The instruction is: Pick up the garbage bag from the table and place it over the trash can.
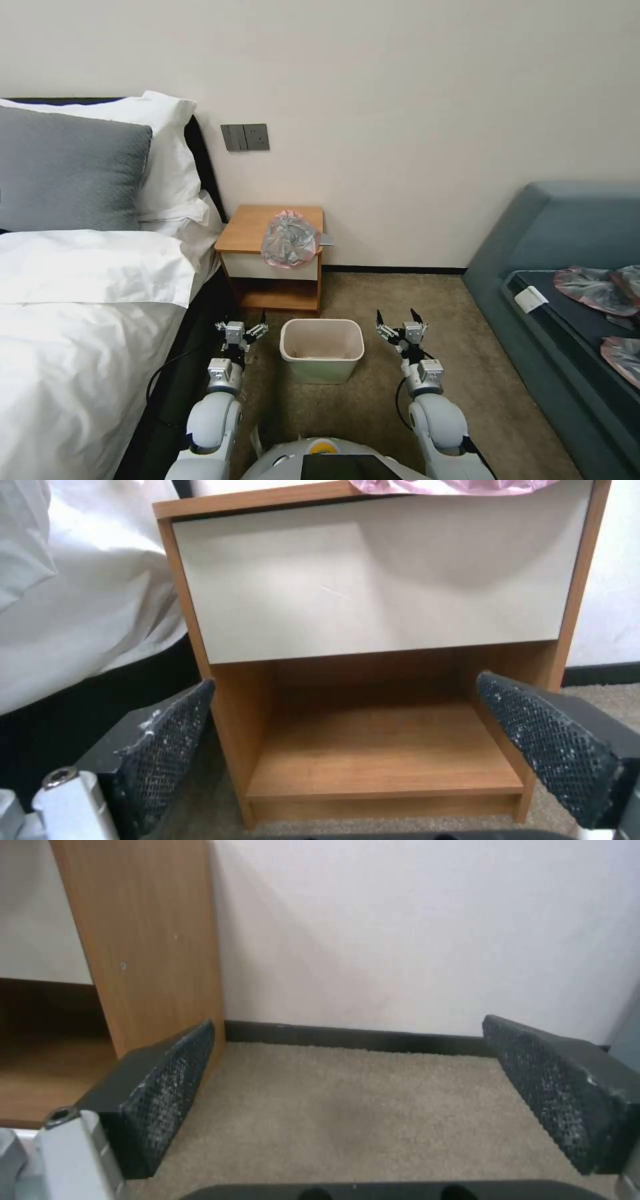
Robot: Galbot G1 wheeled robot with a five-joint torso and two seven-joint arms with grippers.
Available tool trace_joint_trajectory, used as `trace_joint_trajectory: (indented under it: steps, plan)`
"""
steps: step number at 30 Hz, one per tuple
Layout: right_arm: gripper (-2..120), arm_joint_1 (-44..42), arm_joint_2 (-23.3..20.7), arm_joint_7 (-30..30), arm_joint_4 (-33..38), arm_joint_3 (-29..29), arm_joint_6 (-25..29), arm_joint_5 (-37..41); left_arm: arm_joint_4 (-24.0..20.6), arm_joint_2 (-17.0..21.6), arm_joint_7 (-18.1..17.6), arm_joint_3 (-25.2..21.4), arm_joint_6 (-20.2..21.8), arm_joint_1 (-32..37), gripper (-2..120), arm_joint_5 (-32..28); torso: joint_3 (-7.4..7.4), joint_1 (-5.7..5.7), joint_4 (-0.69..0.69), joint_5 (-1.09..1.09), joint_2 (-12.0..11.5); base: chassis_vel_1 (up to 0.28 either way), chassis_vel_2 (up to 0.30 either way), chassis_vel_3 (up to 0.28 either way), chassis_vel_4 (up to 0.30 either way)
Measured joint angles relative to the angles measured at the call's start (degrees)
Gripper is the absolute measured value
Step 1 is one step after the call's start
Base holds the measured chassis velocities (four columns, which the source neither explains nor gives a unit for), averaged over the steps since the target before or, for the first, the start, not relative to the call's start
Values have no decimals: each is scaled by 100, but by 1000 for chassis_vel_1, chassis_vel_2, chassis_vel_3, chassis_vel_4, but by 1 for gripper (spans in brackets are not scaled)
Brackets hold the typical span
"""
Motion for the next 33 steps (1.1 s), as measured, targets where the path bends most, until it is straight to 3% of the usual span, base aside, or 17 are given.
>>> trace_joint_trajectory:
  steps: [33]
  plan:
    - [100,0,0,0,0,0,0,0,0,0,0,0,0,0,100,0,0,0,0,0,0,0,0,0,0]
